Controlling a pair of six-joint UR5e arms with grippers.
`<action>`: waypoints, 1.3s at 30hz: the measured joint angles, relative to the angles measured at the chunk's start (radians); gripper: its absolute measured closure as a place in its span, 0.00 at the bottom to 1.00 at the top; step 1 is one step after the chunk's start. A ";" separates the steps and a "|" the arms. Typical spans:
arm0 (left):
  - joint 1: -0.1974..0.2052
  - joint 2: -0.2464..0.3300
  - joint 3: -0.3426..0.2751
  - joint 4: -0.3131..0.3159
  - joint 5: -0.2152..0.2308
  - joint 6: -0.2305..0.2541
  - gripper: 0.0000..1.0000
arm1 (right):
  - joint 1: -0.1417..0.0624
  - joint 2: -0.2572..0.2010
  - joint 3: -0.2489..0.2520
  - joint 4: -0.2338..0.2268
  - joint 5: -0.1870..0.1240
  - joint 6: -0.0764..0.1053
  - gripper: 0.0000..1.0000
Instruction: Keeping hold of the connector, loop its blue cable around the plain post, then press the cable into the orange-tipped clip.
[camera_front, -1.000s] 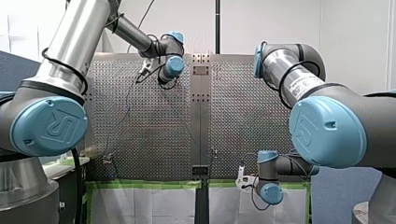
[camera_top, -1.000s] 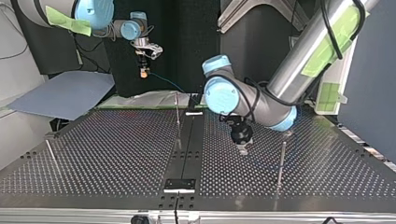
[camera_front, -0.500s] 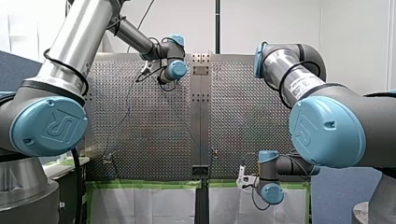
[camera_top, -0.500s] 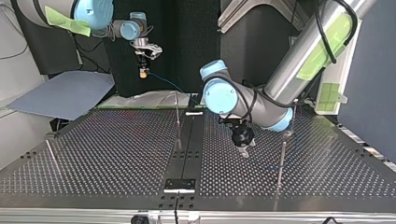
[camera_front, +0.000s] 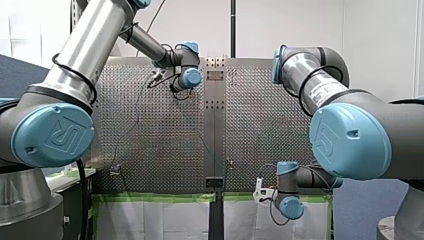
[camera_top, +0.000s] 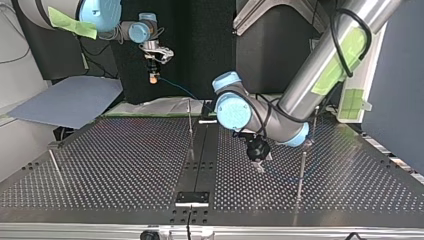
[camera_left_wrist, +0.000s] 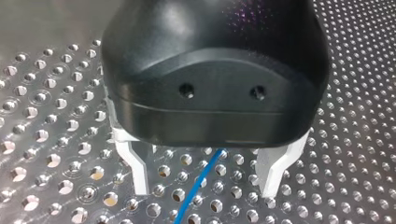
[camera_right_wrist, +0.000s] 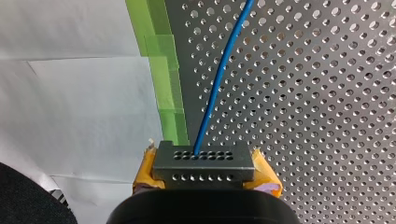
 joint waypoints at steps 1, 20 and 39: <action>-0.001 -0.002 0.000 -0.002 0.000 0.000 0.02 | 0.000 0.000 0.000 0.000 0.000 0.000 1.00; -0.021 -0.077 -0.002 -0.023 -0.001 -0.014 0.02 | 0.002 0.002 0.000 0.004 0.000 -0.002 1.00; -0.057 -0.237 -0.009 -0.007 0.003 -0.097 0.02 | -0.001 0.002 0.000 0.005 -0.003 0.000 1.00</action>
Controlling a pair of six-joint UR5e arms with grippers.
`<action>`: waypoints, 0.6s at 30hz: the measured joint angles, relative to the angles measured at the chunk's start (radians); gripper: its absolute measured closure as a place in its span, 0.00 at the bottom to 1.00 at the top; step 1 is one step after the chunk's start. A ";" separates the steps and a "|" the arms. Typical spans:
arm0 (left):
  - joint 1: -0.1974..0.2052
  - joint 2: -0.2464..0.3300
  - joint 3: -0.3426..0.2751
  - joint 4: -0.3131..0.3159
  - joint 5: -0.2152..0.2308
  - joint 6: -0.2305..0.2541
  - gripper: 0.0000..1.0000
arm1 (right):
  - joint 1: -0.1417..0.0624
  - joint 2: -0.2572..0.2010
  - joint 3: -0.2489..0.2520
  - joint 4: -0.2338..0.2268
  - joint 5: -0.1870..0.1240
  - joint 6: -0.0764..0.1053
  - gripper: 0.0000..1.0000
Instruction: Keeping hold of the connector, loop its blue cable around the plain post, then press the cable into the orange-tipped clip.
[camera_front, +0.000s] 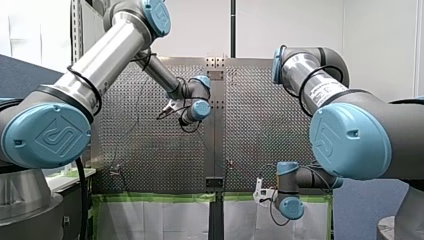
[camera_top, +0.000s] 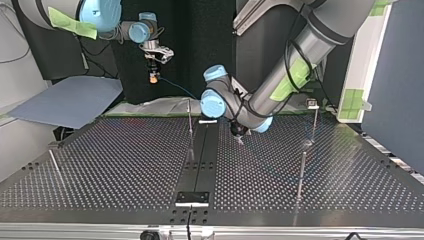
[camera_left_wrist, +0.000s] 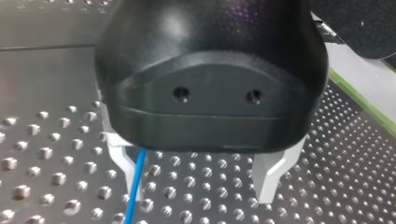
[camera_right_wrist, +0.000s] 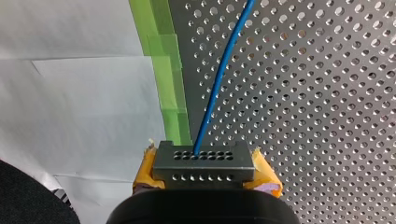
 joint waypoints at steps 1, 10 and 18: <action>0.000 -0.003 0.000 0.003 0.002 -0.002 0.02 | 0.001 0.000 0.000 0.001 -0.001 0.000 1.00; 0.000 -0.025 -0.001 0.026 0.037 -0.030 0.02 | 0.005 0.000 0.000 -0.002 -0.004 -0.002 1.00; 0.008 -0.064 -0.001 0.032 0.073 -0.055 0.02 | 0.005 0.000 0.000 -0.002 -0.004 -0.007 1.00</action>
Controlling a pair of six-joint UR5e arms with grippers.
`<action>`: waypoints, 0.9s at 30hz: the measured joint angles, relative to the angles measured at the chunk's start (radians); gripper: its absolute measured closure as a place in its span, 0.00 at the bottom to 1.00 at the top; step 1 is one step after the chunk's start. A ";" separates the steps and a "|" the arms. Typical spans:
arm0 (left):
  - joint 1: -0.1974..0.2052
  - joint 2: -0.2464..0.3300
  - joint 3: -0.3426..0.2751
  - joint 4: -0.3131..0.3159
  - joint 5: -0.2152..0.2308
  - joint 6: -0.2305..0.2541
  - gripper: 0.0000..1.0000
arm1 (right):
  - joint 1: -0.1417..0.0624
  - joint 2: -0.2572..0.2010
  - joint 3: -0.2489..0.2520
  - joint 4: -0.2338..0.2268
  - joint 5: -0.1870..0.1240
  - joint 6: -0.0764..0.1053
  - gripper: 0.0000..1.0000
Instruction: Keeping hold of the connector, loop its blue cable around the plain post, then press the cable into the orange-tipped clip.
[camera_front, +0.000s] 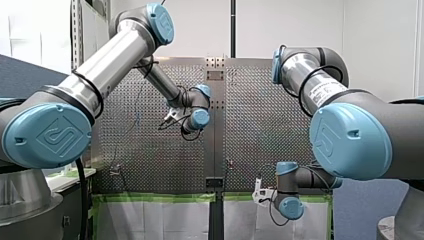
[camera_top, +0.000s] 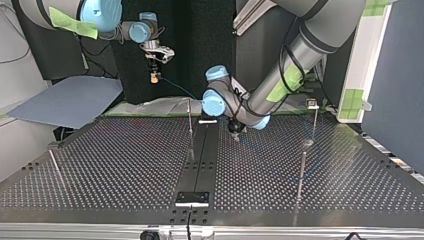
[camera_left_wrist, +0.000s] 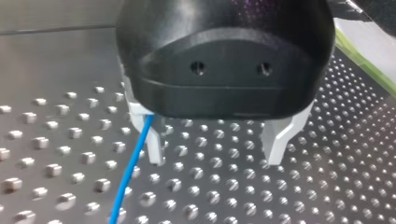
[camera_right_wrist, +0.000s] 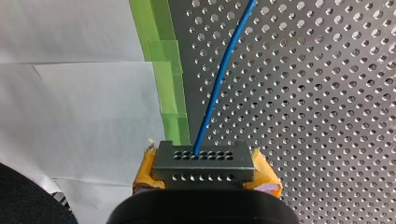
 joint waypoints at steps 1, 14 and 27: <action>0.000 -0.006 0.000 0.000 0.005 -0.005 0.02 | 0.000 0.000 0.000 0.001 0.000 -0.001 1.00; -0.001 -0.094 0.000 0.004 0.060 -0.069 0.02 | -0.002 0.000 -0.006 0.006 -0.003 -0.004 1.00; -0.009 -0.136 0.000 0.032 0.098 -0.105 0.02 | 0.002 0.000 -0.006 0.008 -0.004 -0.017 1.00</action>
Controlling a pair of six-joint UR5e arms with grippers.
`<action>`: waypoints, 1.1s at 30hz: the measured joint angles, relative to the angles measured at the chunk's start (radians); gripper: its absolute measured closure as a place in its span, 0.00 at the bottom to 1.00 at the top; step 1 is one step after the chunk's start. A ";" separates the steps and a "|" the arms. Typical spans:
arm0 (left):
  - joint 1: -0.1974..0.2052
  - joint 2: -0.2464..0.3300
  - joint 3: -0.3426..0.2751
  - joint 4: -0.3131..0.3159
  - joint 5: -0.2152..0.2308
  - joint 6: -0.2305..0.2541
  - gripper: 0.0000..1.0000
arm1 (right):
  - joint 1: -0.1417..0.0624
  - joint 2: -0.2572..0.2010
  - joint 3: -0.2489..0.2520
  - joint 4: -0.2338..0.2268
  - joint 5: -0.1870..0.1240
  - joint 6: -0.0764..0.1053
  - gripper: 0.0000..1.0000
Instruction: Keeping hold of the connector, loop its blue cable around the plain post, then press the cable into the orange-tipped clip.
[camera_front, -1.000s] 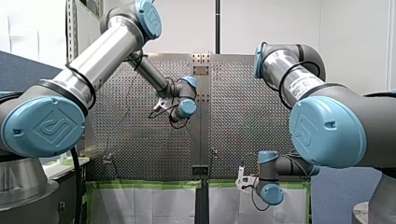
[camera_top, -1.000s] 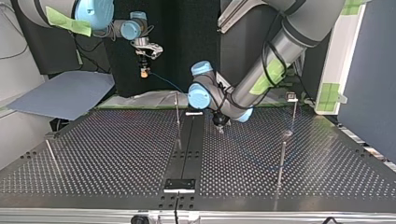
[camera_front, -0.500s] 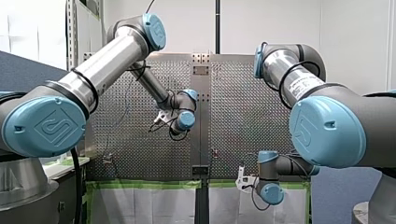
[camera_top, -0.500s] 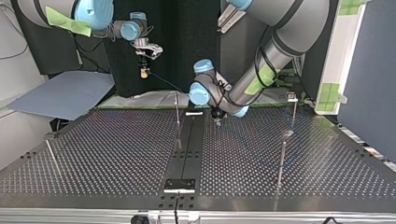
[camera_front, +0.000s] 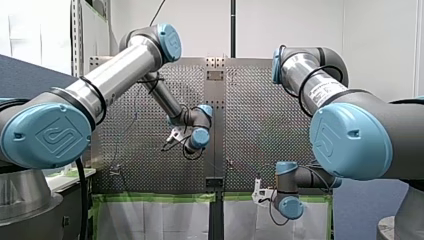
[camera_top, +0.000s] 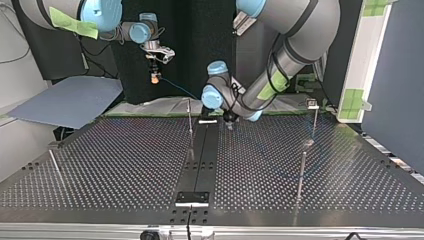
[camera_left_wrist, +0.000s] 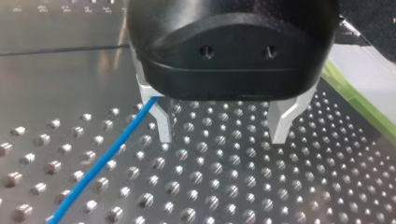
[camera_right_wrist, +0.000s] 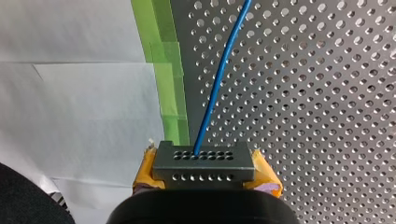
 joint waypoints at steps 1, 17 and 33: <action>0.000 -0.005 0.000 0.001 0.003 -0.002 0.02 | 0.000 0.000 0.000 0.000 -0.001 0.000 1.00; -0.011 -0.087 -0.012 0.009 0.066 -0.100 0.02 | 0.002 0.000 0.000 -0.002 -0.008 -0.005 1.00; -0.021 -0.127 -0.032 0.061 0.167 -0.235 0.02 | 0.003 0.000 0.000 -0.003 -0.016 -0.015 1.00</action>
